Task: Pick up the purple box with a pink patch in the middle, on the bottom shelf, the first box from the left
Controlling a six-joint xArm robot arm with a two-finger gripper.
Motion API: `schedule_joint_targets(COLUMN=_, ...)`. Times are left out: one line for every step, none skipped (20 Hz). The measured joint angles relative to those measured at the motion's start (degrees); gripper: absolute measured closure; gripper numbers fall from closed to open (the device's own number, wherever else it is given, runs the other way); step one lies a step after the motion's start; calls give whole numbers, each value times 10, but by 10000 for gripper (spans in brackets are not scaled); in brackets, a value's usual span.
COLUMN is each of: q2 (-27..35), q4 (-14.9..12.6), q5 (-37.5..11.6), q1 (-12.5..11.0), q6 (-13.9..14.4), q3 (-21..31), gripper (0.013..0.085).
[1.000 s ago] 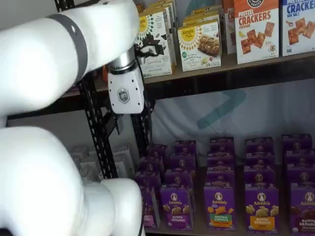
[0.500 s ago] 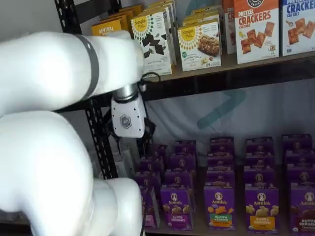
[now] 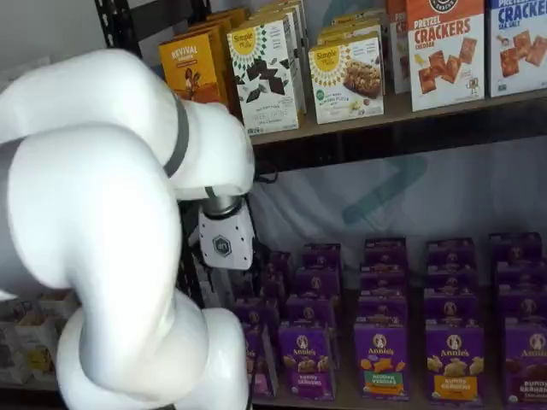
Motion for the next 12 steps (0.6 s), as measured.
schedule_joint_targets(q2=9, q4=-5, q5=-11, q1=4, q6=6, q3=1, gripper=130)
schedule_joint_targets(q2=20, q4=-10, q5=-21, q1=7, q6=11, q3=1, gripper=130)
schedule_joint_targets(q2=35, q4=-16, q5=-32, q1=11, q6=18, q3=0, gripper=130)
schedule_joint_targets(q2=48, q4=-19, q5=-40, q1=13, q6=22, q3=-1, gripper=130)
schedule_joint_targets(q2=63, q4=-22, q5=-51, q1=15, q6=26, q3=-2, gripper=130)
schedule_joint_targets(q2=74, q4=-23, q5=-61, q1=17, q6=28, q3=-2, gripper=130)
schedule_joint_targets(q2=85, q4=-23, q5=-71, q1=18, q6=28, q3=-3, gripper=130)
schedule_joint_targets(q2=95, q4=-20, q5=-78, q1=19, q6=26, q3=-4, gripper=130)
schedule_joint_targets(q2=107, q4=-14, q5=-84, q1=20, q6=23, q3=-6, gripper=130)
schedule_joint_targets(q2=118, q4=-11, q5=-90, q1=21, q6=22, q3=-7, gripper=130)
schedule_joint_targets(q2=128, q4=-9, q5=-97, q1=22, q6=21, q3=-8, gripper=130)
schedule_joint_targets(q2=138, q4=-9, q5=-107, q1=23, q6=21, q3=-9, gripper=130)
